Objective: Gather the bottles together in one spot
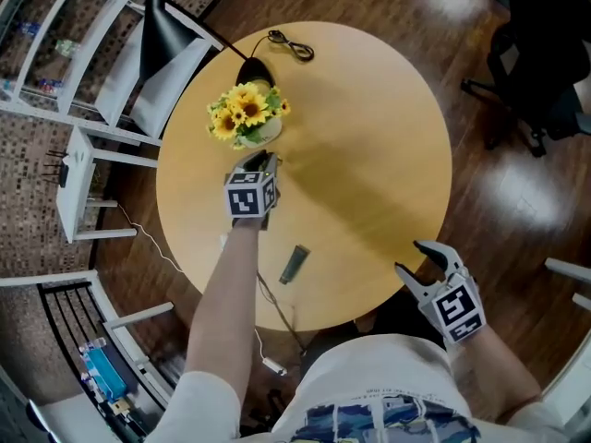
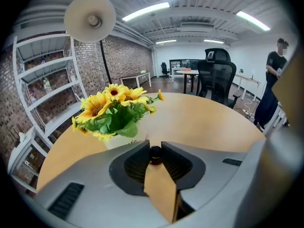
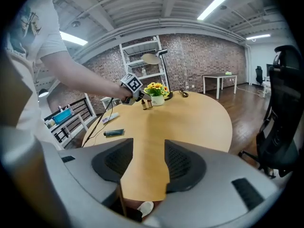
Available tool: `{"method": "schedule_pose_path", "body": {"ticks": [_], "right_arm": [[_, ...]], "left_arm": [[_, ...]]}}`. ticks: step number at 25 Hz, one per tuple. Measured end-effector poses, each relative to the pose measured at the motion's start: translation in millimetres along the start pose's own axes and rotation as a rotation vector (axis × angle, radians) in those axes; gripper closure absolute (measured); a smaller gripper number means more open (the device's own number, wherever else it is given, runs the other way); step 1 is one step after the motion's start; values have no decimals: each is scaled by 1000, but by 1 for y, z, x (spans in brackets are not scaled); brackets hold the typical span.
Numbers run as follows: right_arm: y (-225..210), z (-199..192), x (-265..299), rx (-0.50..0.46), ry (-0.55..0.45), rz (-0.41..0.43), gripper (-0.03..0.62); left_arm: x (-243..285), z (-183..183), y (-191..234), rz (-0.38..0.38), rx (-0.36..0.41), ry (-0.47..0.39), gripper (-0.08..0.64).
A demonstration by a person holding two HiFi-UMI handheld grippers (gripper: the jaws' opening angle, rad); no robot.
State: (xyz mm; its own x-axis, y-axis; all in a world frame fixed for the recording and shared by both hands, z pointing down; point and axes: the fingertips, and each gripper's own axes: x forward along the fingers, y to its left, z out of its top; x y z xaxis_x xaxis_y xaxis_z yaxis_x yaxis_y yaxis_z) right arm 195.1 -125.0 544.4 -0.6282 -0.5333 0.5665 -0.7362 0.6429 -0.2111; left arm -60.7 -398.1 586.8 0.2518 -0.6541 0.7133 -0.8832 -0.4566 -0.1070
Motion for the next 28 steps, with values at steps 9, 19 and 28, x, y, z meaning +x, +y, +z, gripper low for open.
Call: {"method": "schedule_pose_path", "body": {"ticks": [9,19,28], "right_arm": [[-12,-9,3,34,18,-13,360],[-15,-11,6,25,29,-19,360],[-2,0,10,-22,12,21,360]], "left_arm": [[25,-16,13,63,-8,24,479],[23,-19,22,96,-13,22,469],[-30,4,16,116,15,-98,459]]}}
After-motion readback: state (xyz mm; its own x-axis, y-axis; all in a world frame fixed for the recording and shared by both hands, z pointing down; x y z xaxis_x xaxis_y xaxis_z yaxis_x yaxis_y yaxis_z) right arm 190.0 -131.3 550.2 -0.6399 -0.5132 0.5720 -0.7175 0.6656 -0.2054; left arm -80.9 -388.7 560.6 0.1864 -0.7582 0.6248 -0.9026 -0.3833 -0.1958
